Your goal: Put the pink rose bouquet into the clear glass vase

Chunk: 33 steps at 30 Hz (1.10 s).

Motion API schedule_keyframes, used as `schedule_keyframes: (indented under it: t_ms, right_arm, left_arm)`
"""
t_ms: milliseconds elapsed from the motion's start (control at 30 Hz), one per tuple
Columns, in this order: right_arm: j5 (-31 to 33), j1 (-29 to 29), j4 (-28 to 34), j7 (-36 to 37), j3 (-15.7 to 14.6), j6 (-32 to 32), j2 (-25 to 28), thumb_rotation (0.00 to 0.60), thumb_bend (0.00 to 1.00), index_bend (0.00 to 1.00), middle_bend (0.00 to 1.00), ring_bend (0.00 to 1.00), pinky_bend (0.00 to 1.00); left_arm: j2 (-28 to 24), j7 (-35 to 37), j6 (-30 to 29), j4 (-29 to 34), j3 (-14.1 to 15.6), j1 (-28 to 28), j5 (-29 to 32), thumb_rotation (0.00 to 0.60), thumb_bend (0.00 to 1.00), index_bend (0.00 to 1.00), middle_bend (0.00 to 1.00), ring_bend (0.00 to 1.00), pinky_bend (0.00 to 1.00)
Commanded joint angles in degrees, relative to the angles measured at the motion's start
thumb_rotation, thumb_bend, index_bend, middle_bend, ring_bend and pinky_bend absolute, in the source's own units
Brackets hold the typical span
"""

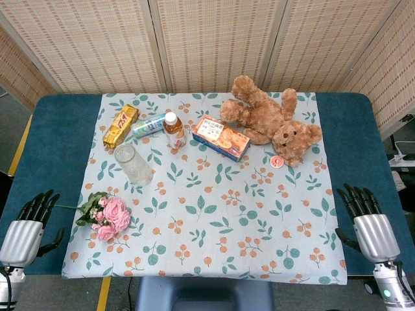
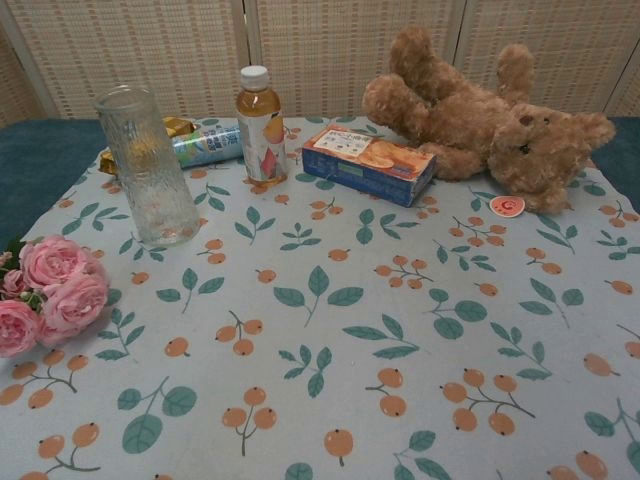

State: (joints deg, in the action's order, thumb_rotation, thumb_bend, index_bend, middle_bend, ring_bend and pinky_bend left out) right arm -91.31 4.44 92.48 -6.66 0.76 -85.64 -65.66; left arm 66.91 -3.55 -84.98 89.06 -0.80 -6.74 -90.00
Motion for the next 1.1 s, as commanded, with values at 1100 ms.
schedule_keyframes:
  t_ms: [1100]
  right_arm:
    - [-0.3,0.0,1.6,0.7,-0.6,0.9,1.1,0.600,0.17,0.00,0.00,0.00,0.00]
  left_arm:
    - [5.9,-13.9,36.8,-1.6,-3.1,-19.3,26.0,0.596,0.43,0.00,0.00,0.00,0.15]
